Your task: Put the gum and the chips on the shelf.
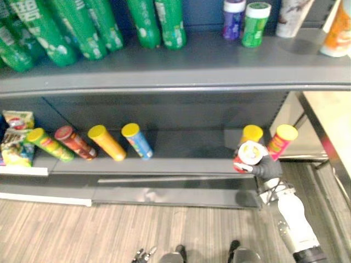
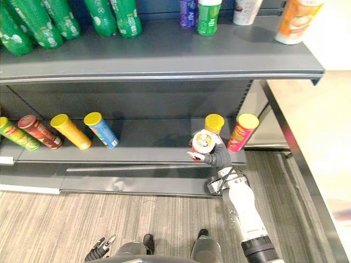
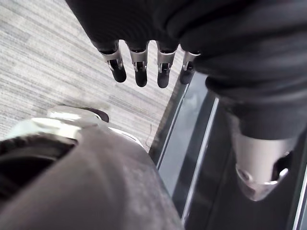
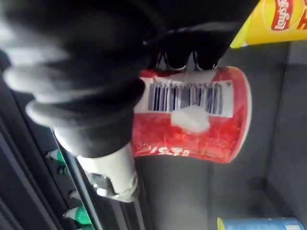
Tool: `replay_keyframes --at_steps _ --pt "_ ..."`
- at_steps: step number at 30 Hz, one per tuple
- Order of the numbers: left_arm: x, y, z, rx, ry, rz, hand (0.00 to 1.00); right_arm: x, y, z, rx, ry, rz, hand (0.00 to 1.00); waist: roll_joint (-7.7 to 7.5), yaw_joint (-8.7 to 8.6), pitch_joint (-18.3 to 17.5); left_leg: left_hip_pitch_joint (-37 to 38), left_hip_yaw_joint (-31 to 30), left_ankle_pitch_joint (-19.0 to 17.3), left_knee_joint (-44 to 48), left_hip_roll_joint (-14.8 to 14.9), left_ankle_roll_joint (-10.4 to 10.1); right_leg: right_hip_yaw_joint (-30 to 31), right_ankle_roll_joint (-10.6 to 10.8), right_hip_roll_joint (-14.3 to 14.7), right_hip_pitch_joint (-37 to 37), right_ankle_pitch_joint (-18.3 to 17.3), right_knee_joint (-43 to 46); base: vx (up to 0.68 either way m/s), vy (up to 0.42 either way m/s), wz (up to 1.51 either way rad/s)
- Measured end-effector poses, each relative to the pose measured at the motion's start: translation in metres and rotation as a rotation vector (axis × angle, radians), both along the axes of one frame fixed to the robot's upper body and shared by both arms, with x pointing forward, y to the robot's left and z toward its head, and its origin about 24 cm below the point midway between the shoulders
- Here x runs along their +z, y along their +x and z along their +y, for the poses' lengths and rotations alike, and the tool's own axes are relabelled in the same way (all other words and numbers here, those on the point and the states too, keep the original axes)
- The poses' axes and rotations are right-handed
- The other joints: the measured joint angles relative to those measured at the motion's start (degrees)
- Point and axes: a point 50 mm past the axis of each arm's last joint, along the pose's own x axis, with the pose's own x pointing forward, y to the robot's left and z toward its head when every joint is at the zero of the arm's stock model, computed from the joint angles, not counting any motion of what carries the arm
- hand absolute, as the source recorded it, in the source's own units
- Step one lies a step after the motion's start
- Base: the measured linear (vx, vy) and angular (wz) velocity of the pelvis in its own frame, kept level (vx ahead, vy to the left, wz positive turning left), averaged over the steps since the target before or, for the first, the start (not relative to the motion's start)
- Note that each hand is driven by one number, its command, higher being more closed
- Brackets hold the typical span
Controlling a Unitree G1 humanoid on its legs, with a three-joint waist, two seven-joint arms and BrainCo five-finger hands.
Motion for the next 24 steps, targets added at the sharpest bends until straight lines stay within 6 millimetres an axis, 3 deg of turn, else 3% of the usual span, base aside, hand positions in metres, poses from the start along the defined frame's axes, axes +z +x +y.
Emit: replay_keyframes --at_steps 5,6,12,15,20,24 --pt "-0.001 0.0 -0.002 0.005 0.039 0.018 0.0 0.003 0.003 0.001 0.004 -0.021 -0.016 1.0 0.08 0.17 -0.13 3.17 1.84 0.68 -3.31 -0.35 -0.17 2.02 0.43 0.17 0.23 0.34 -0.55 0.04 0.01 -0.22" --pt "-0.001 0.0 -0.002 0.017 0.056 0.023 0.0 0.003 0.004 0.002 0.005 -0.021 -0.017 1.0 0.18 -0.55 -0.47 3.92 2.21 1.2 -4.68 -0.46 -0.07 2.2 0.74 0.34 0.54 1.04 -1.9 0.07 0.026 -0.16" --pt "0.001 0.008 0.001 0.044 0.118 0.011 0.0 -0.002 0.006 0.004 0.02 -0.03 0.01 1.0 -0.59 -0.53 -1.42 4.81 3.32 1.94 -6.68 -0.49 -0.04 2.35 1.34 1.64 3.43 5.67 -10.02 0.05 0.035 -0.11" --pt "0.003 0.009 0.005 0.031 0.201 0.027 0.0 0.002 0.009 0.016 0.091 -0.042 -0.006 1.0 -1.52 -0.47 -2.02 4.7 3.23 1.94 -6.79 -0.59 -0.03 1.92 1.5 1.99 5.08 7.63 -13.84 0.01 0.011 0.01" --pt "0.013 0.017 0.012 -0.087 0.573 0.013 0.0 0.003 0.013 0.045 0.269 -0.078 0.022 1.0 -2.55 -0.27 -2.88 3.83 3.16 2.16 -6.81 -0.56 0.23 1.3 1.31 2.52 6.23 10.01 -17.96 0.0 0.0 0.0" --pt "0.016 0.022 0.015 -0.06 0.623 -0.001 0.0 -0.001 0.012 0.068 0.392 -0.044 0.083 1.0 -2.75 -0.15 -3.19 3.92 3.2 2.83 -7.73 -0.47 0.3 1.25 1.12 2.88 6.45 10.84 -19.28 0.0 0.0 0.0"
